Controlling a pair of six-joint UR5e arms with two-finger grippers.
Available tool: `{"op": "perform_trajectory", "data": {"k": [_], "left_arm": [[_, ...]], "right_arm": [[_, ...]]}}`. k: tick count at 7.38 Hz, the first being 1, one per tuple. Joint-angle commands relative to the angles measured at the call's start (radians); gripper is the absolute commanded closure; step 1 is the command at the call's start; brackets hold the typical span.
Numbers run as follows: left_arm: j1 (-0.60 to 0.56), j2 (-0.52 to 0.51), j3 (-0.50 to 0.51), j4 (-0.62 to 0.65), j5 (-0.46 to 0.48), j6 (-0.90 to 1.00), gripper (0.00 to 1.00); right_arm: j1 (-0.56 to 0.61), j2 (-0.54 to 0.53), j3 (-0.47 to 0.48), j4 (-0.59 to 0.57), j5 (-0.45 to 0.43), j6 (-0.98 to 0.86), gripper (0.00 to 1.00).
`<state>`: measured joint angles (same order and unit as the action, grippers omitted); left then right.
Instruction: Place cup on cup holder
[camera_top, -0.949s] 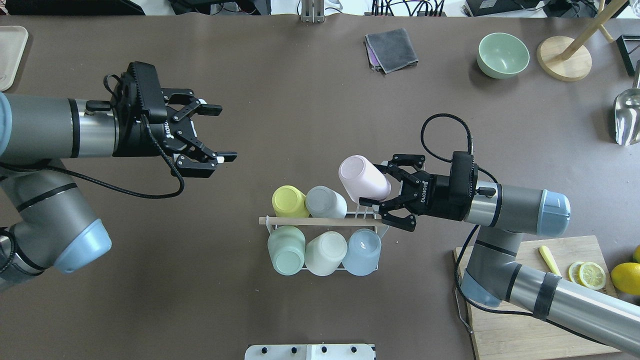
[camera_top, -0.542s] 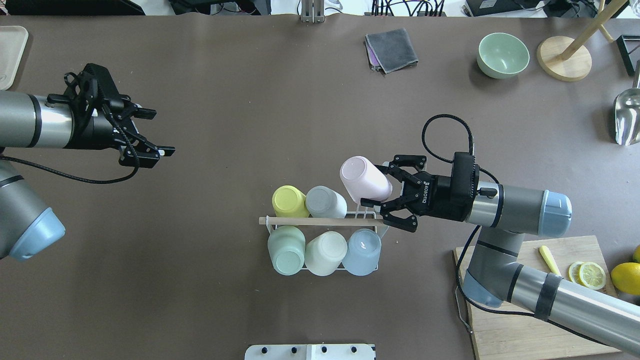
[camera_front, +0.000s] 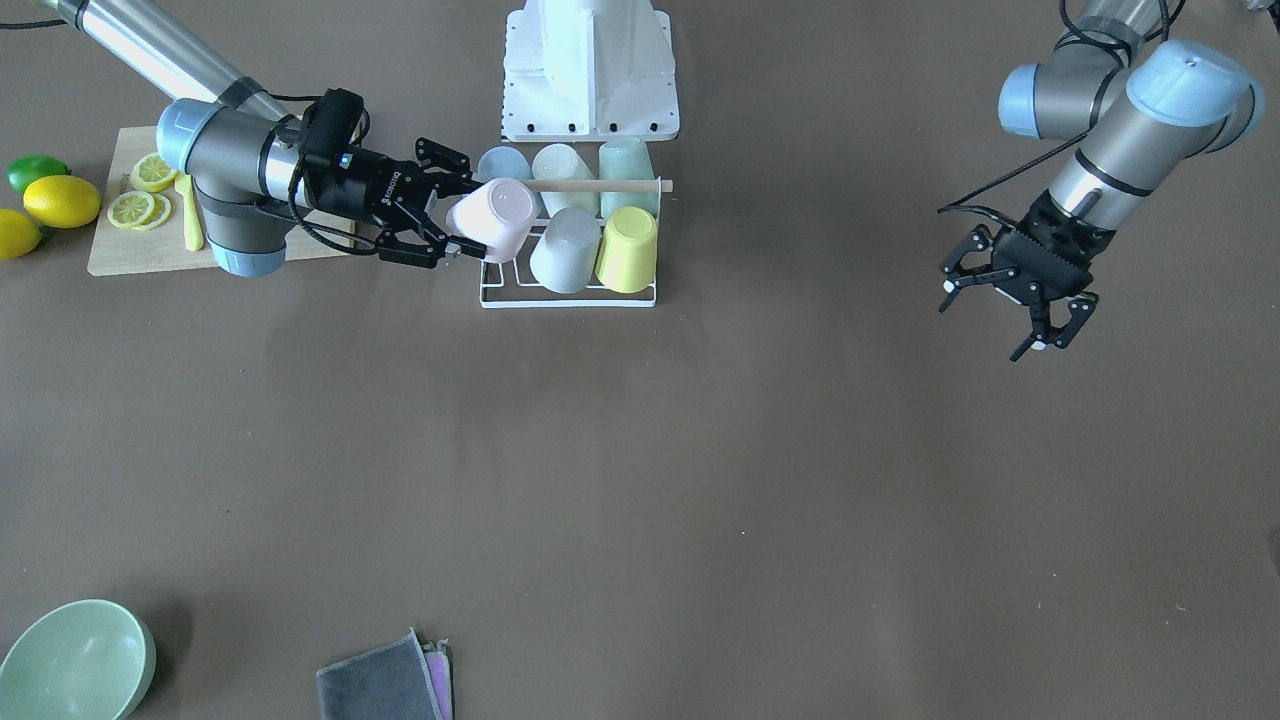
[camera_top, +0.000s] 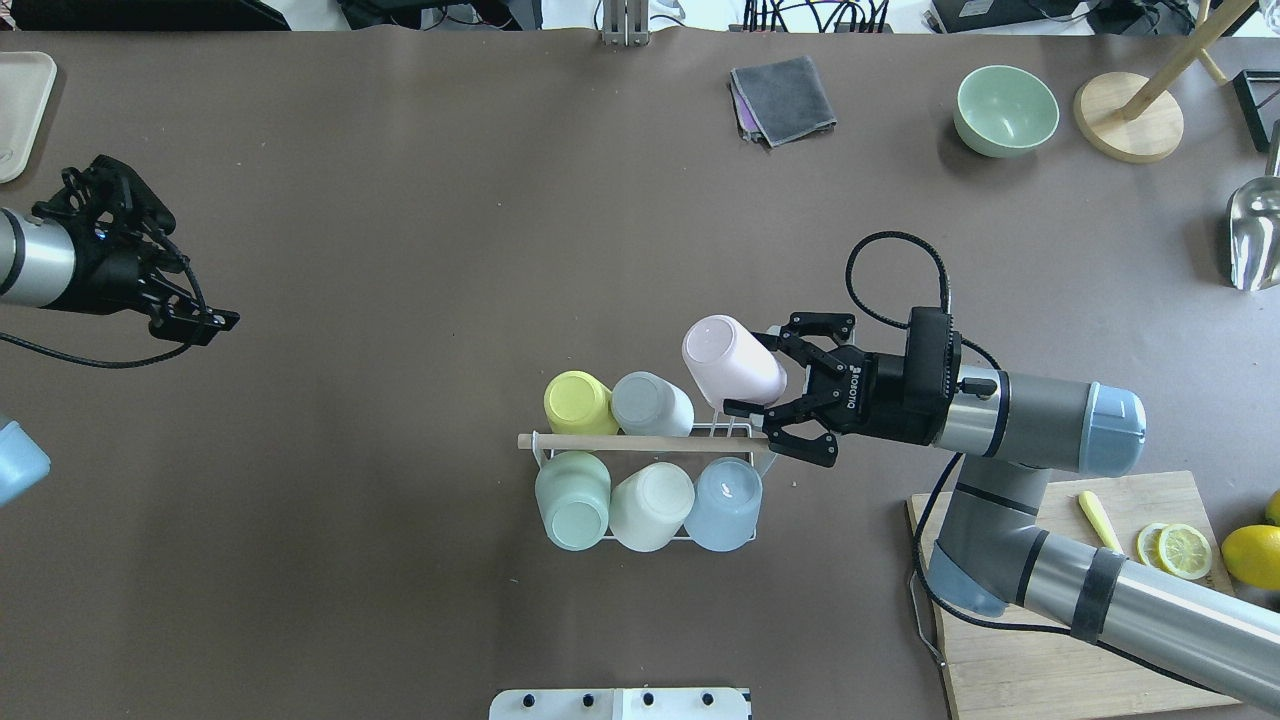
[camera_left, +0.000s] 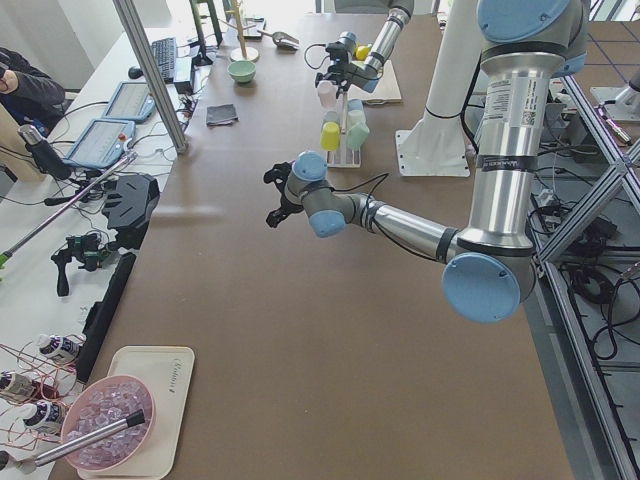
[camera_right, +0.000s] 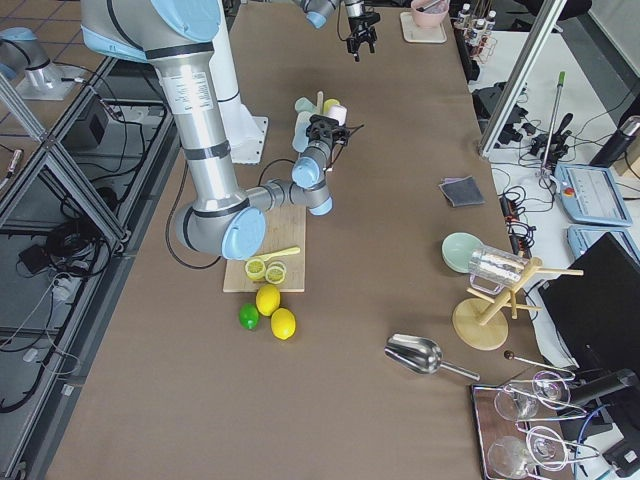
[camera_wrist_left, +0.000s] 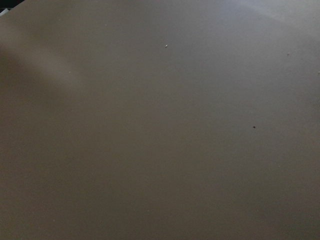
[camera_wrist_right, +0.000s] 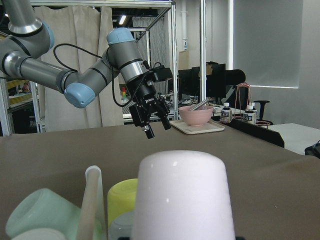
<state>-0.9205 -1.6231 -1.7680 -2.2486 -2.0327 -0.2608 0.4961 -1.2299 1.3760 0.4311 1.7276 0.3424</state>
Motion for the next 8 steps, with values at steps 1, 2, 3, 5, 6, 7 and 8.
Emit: {"op": "perform_trajectory", "data": {"k": [1, 2, 3, 5, 6, 7, 8], "left_arm": [[-0.063, 0.011, -0.065, 0.320, -0.003, 0.000, 0.01], [-0.078, 0.011, -0.086, 0.437, -0.003, 0.000, 0.01], [-0.090, 0.011, -0.087, 0.478, -0.003, 0.000, 0.01], [-0.144, 0.020, -0.085, 0.538, -0.003, -0.002, 0.01], [-0.194, 0.023, -0.085, 0.616, -0.004, -0.002, 0.01], [-0.249, 0.029, -0.082, 0.648, -0.021, -0.002, 0.01], [-0.317, 0.064, -0.077, 0.652, -0.099, -0.003, 0.01]], "right_arm": [[0.010, 0.000, 0.001, 0.001, 0.003, 0.003, 0.00], [0.009, 0.000, 0.001, 0.000, 0.001, 0.003, 0.00], [0.019, 0.001, 0.001, 0.000, 0.006, 0.004, 0.00], [0.071, -0.038, 0.027, -0.011, 0.068, 0.004, 0.00], [0.132, -0.055, 0.028, -0.037, 0.183, 0.010, 0.00], [0.238, -0.072, 0.031, -0.110, 0.346, 0.015, 0.00], [0.315, -0.088, 0.028, -0.183, 0.523, 0.015, 0.00]]}}
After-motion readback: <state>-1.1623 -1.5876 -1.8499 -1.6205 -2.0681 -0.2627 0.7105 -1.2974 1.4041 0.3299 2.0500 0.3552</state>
